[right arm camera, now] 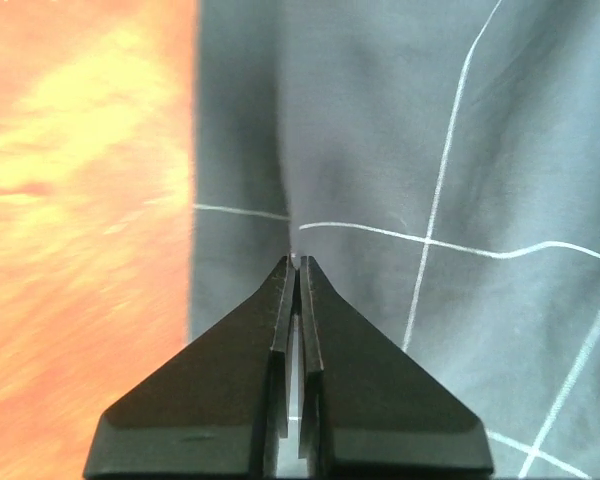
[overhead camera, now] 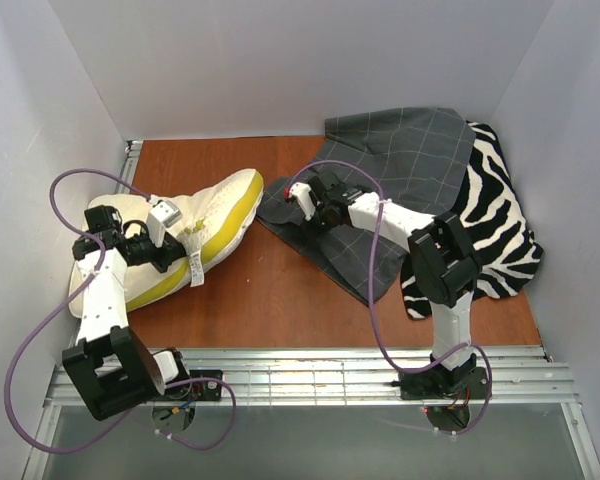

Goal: Put the pillow into the pillowcase

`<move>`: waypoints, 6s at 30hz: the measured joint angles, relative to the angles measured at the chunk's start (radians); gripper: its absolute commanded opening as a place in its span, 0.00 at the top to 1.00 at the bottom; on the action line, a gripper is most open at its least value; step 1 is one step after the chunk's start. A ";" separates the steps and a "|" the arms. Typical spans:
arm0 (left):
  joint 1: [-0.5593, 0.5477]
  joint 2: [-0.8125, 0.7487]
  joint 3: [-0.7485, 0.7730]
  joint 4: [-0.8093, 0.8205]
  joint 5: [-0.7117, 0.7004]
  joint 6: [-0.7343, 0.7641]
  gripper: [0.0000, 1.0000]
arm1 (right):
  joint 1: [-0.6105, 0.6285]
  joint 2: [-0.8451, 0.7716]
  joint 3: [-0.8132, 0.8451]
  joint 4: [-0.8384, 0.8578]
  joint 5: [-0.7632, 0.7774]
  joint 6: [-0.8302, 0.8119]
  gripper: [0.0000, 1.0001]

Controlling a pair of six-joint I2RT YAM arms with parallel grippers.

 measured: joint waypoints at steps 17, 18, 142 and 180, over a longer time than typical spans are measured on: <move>0.004 -0.416 -0.108 -0.406 -0.025 0.653 1.00 | -0.164 -0.056 0.146 -0.042 -0.310 0.147 0.99; 0.000 -0.416 -0.122 -0.409 -0.026 0.672 1.00 | -0.171 -0.051 0.158 -0.046 -0.329 0.158 0.99; -0.806 0.567 0.211 0.631 -0.275 -0.854 1.00 | -0.018 -0.562 -0.495 0.202 -0.457 0.237 0.99; -0.517 0.352 0.247 0.535 -0.387 -0.609 0.11 | -0.018 -0.352 -0.056 0.134 -0.206 0.147 0.38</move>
